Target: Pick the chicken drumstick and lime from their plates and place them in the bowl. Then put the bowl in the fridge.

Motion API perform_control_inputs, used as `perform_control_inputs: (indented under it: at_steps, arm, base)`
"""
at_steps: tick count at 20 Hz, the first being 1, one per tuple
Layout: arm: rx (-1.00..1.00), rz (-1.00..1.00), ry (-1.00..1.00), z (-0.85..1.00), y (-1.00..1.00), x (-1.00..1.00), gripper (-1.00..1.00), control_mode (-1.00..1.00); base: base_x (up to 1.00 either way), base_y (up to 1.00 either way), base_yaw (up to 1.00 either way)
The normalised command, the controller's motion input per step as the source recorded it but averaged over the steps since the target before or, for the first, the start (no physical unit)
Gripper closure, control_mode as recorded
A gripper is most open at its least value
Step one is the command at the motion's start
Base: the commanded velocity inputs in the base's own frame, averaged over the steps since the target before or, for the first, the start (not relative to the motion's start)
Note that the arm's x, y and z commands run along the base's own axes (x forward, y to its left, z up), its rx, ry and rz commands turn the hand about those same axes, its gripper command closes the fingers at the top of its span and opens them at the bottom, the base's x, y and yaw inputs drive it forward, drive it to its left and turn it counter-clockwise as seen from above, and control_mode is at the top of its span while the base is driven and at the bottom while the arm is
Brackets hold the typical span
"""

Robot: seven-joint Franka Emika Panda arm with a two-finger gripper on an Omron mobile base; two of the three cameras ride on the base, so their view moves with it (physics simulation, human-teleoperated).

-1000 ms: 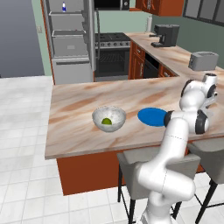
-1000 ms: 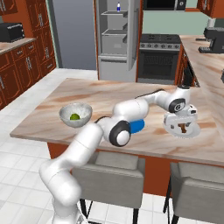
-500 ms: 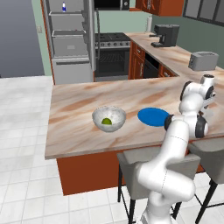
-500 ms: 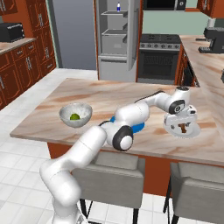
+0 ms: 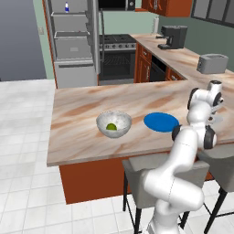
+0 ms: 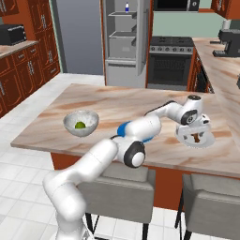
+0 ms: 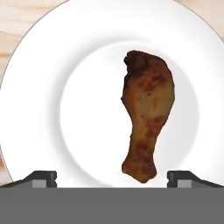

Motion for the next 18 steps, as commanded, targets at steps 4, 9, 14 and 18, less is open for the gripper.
perform_control_inputs:
  at_steps: [4, 9, 14, 18]
  arm:
    - [0.0, -0.01, 0.0, -0.05, -0.18, 0.21, -1.0, -1.0]
    - [0.02, 0.0, 0.05, -0.01, -0.2, 0.21, -1.0, -1.0]
    - [0.11, 0.0, 0.15, 0.0, -0.13, 0.22, 1.0, -1.0]
    - [0.17, 0.0, 0.18, 0.04, -0.12, 0.23, 1.0, -1.0]
  base:
    - [0.0, 0.0, 0.0]
    - [0.0, 0.0, 0.0]
    - [0.0, 0.0, 0.0]
    - [0.0, 0.0, 0.0]
